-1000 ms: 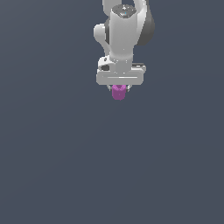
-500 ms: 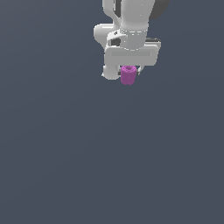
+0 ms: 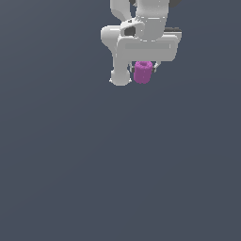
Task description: Pick up the object and move it to a goal position.
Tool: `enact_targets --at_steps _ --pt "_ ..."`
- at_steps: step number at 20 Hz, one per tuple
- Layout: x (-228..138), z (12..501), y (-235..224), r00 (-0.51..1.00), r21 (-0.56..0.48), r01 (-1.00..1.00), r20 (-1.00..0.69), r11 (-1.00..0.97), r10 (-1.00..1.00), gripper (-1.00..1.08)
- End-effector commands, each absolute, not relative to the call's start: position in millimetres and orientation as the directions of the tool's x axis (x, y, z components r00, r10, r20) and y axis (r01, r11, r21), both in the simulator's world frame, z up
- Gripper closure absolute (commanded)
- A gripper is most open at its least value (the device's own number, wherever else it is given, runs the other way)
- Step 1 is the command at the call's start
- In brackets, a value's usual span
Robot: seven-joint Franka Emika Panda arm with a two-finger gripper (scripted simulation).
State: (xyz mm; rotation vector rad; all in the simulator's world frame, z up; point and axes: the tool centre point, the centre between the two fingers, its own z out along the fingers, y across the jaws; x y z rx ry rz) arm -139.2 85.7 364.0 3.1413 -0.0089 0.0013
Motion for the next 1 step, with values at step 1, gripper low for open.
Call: enact_targets --at_steps 1 --pt "-138.9 365.3 86.5 1.000 0.000 -0.006 0.000 -1.000 -0.006 1.08"
